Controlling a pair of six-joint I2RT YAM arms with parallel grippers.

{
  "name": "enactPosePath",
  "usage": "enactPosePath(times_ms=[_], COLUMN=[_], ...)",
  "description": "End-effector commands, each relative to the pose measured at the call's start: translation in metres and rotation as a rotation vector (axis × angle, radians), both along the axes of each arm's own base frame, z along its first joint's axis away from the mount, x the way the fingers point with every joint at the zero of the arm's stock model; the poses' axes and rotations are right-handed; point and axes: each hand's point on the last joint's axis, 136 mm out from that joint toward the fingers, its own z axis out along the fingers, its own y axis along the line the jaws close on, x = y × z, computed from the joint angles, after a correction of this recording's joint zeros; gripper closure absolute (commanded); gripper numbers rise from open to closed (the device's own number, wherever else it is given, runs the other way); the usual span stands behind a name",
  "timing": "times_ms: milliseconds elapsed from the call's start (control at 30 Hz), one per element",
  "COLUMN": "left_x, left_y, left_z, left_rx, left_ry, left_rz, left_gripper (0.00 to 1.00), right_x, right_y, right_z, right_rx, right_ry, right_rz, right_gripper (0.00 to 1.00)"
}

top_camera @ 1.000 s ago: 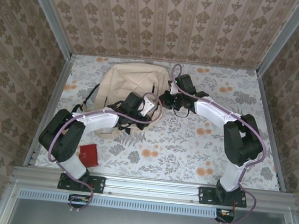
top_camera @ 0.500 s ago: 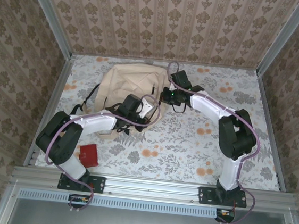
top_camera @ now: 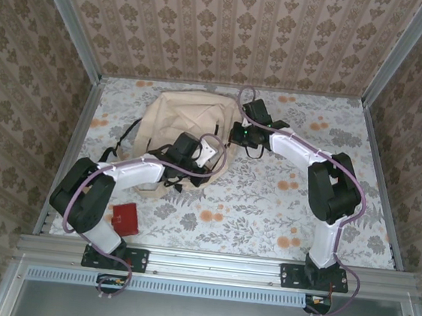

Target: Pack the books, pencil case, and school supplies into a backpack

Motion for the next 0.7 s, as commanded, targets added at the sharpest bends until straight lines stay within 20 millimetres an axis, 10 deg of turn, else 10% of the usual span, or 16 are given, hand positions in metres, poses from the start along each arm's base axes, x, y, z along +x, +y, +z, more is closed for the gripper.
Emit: enactPosePath(times_ms=[0,133,300,600,667], left_x=[-0.015,0.013,0.040,0.067,0.069], left_y=[-0.013,-0.011,0.010,0.050,0.049], left_z=[0.026,0.067,0.100,0.098,0.097], left_rx=[-0.060,-0.172,-0.258,-0.137,-0.134], left_ry=[0.111,0.121,0.112,0.054,0.054], left_rz=[-0.027,0.061,0.172,0.398,0.406], left_gripper=[0.61,0.34,0.24,0.17,0.16], right_x=[0.008,-0.011,-0.037,-0.060,-0.060], right_y=[-0.026,-0.051,-0.093,-0.175,-0.175], right_z=[0.024,0.017,0.000,-0.005,0.003], right_rx=[-0.021,-0.054,-0.111,-0.203,-0.199], right_ry=[-0.081,-0.044,0.016,0.053,0.041], right_rz=[-0.043,-0.074,-0.150,-0.341,-0.338], right_gripper=[1.00,1.00,1.00,1.00,0.75])
